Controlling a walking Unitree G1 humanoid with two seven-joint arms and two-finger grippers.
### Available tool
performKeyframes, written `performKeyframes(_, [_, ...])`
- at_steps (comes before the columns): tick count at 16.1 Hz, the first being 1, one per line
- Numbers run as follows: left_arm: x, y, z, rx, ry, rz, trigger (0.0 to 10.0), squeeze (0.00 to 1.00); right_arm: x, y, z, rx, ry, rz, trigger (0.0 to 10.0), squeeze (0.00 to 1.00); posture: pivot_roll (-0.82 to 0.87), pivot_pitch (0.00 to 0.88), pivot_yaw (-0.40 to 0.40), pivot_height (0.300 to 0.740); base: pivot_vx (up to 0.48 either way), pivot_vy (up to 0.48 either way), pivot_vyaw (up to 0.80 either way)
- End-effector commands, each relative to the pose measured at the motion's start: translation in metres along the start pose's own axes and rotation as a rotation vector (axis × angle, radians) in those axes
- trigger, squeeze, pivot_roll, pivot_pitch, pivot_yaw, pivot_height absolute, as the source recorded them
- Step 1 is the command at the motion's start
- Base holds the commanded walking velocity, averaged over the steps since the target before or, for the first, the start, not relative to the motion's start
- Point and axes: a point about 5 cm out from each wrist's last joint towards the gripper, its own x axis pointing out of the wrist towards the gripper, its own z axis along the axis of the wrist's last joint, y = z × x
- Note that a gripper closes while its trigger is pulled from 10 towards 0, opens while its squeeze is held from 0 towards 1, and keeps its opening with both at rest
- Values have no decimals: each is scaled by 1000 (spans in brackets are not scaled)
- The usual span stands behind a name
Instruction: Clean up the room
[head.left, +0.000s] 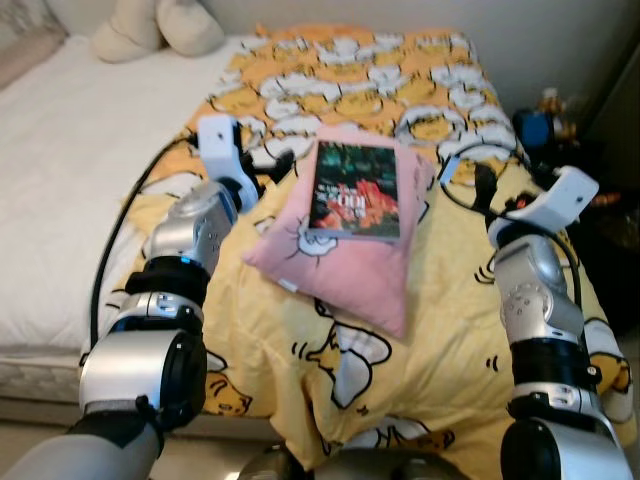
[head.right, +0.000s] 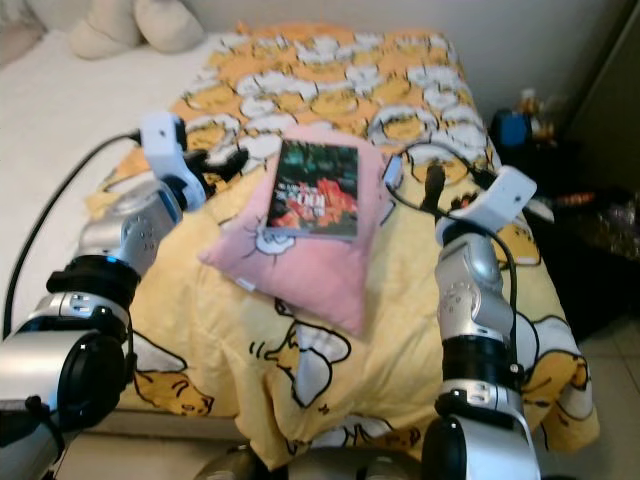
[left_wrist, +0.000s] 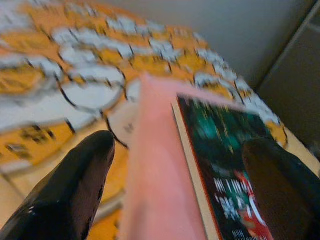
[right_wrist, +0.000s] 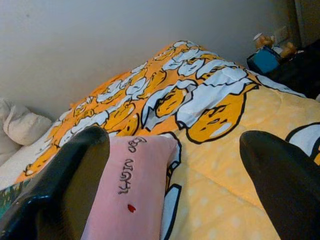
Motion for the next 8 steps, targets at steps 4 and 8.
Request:
performKeyframes(4, [7,-20,-10,-56,100,-131,10000,0,-23,10,-14,43,54,25,10000,467,-179,144,128,732,0,0,0])
performKeyframes(8, [10,-30,-2,-51,71,-184,10000,0,-43,8,-27,24,100,21,10000,471,-195,162,143,732,0,0,0])
